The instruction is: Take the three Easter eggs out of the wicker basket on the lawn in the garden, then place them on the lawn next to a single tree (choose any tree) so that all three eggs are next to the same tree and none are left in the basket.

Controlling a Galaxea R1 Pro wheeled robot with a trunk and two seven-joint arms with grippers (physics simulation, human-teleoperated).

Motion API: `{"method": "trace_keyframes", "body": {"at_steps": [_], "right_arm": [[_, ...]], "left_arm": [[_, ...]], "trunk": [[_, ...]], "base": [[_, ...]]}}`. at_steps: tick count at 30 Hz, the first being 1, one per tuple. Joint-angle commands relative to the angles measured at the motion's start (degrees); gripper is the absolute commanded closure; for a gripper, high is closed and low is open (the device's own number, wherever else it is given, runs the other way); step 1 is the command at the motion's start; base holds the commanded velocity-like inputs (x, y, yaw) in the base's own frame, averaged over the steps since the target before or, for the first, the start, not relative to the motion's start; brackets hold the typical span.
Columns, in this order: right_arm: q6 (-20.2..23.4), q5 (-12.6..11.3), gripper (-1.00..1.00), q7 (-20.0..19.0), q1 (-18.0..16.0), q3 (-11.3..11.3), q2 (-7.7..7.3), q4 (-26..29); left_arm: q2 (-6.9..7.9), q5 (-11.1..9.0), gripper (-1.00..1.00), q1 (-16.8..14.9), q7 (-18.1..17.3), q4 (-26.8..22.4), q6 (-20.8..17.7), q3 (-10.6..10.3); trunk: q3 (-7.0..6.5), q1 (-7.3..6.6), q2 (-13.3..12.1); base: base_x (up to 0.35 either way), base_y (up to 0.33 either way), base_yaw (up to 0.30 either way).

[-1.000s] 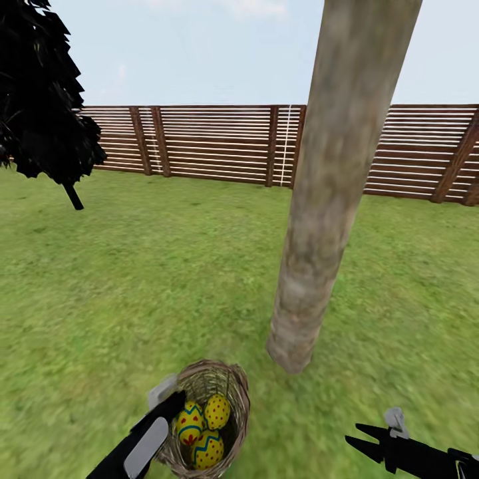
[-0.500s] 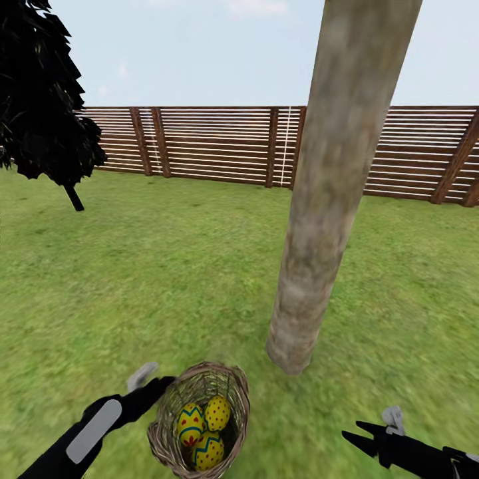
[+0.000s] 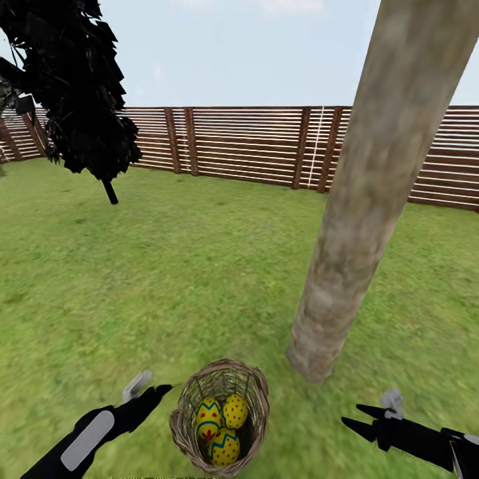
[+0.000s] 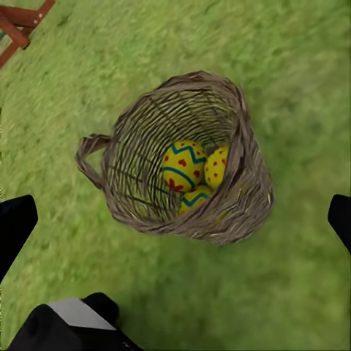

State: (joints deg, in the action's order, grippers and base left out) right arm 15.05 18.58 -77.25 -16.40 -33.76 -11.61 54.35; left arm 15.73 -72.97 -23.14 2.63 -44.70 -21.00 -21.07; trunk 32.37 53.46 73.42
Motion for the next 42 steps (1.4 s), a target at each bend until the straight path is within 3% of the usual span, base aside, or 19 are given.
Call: {"method": "trace_keyframes", "body": {"at_steps": [1,5,7,9,10,14,16,18,20,22,28,29,30,32,36,37,39,40,42], "right_arm": [[1.9,0.4,-1.00,-0.2,0.0,-0.2,0.20,1.0],[11.5,1.9,-1.00,0.6,0.0,-0.1,1.33,8.6],[14.0,2.8,-1.00,0.7,0.0,-0.1,3.15,12.2],[15.9,5.3,-1.00,0.8,0.0,-0.1,5.56,16.3],[16.6,7.2,-1.00,0.8,0.0,-0.1,6.90,18.4],[18.0,19.5,-1.00,0.9,0.1,0.7,14.61,25.0],[18.1,24.4,-1.00,1.7,0.1,2.0,16.76,25.6],[18.2,27.8,-1.00,3.5,0.1,4.0,17.71,25.8],[18.2,29.7,-1.00,6.5,0.1,7.6,18.16,25.9],[18.2,30.9,-1.00,9.4,0.6,12.9,18.25,25.6],[18.1,33.3,-1.00,9.9,1.1,23.0,18.26,25.1],[18.3,33.4,-1.00,9.9,1.1,27.4,18.28,25.0],[18.4,33.5,-1.00,10.0,1.1,29.4,18.28,24.9],[18.7,33.4,-1.00,10.1,1.1,32.3,18.22,24.8],[18.8,33.5,-1.00,10.8,1.1,35.1,18.32,24.6],[18.9,33.6,-1.00,12.8,1.1,36.5,18.59,24.6],[20.6,33.5,-1.00,24.4,1.1,42.3,19.72,24.3],[22.8,33.0,-1.00,32.3,1.1,46.2,20.04,23.7],[25.2,31.9,-1.00,39.7,1.0,50.3,20.29,23.0]], "left_arm": [[0.04,-0.5,-1.00,-0.1,0.3,0.0,0.0,-0.3],[-0.30,-0.4,-1.00,-0.1,0.3,0.0,0.1,-0.3],[-0.33,-0.4,-1.00,-0.1,0.3,0.0,0.2,-0.3],[-0.39,-0.3,-1.00,-0.1,0.3,0.0,0.2,-0.3],[-0.40,-0.3,-1.00,-0.1,0.3,0.0,0.3,-0.3],[-0.43,-0.3,-1.00,-0.1,0.4,0.0,0.3,-0.3],[-0.43,-0.3,-1.00,-0.1,0.4,0.0,0.3,-0.3],[-0.43,-0.3,-1.00,-0.1,0.4,0.0,0.3,-0.3],[-0.43,-0.3,-1.00,-0.1,0.4,0.0,0.3,-0.3],[-0.43,-0.3,-1.00,-0.1,0.4,0.0,0.3,-0.3],[-0.51,-0.3,-1.00,-0.1,0.4,0.0,0.3,-0.3],[-0.48,-0.3,-1.00,-0.1,0.4,0.0,0.3,-0.3],[-0.48,-0.3,-1.00,-0.1,0.4,0.0,0.3,-0.3],[-0.48,-0.3,-1.00,-0.1,0.4,0.0,0.3,-0.3],[-0.52,-0.3,-1.00,-0.1,0.4,0.0,0.3,-0.3],[-0.52,-0.3,-1.00,-0.1,0.4,-0.1,0.3,-0.4],[-0.52,-0.3,-1.00,-0.1,0.4,-0.1,0.3,-0.4],[-0.52,-0.3,-1.00,-0.1,0.4,-0.1,0.3,-0.4],[-0.85,-0.3,-1.00,-0.1,0.4,-0.1,0.3,-0.4]], "trunk": [[0.06,0.00,0.0],[0.06,0.00,0.0],[0.06,0.00,0.0],[0.07,0.00,0.0],[0.09,0.00,0.0],[0.20,0.00,0.0],[0.27,0.00,0.0],[0.35,0.00,0.0],[0.43,0.00,0.0],[0.52,0.00,0.0],[0.58,0.00,0.0],[0.58,0.00,0.0],[0.58,0.00,0.0],[0.58,0.00,0.0],[0.58,0.00,0.0],[0.58,0.00,0.0],[0.58,0.00,0.0],[0.58,0.00,0.0],[0.58,0.00,0.0]], "base": [[0.000,0.000,0.297],[0.000,0.000,0.297],[0.000,0.000,0.297],[0.000,0.000,0.296],[0.000,0.000,0.292],[0.000,0.000,0.284],[0.000,0.000,0.270],[0.000,0.000,0.266],[0.000,0.000,0.264],[0.000,0.000,0.227],[0.000,0.000,0.052],[0.000,0.000,0.004],[0.000,0.000,0.002],[0.000,0.000,0.001],[0.000,0.000,0.000],[0.000,0.000,0.000],[0.000,0.000,0.000],[0.000,0.000,0.000],[0.000,0.000,0.000]]}}
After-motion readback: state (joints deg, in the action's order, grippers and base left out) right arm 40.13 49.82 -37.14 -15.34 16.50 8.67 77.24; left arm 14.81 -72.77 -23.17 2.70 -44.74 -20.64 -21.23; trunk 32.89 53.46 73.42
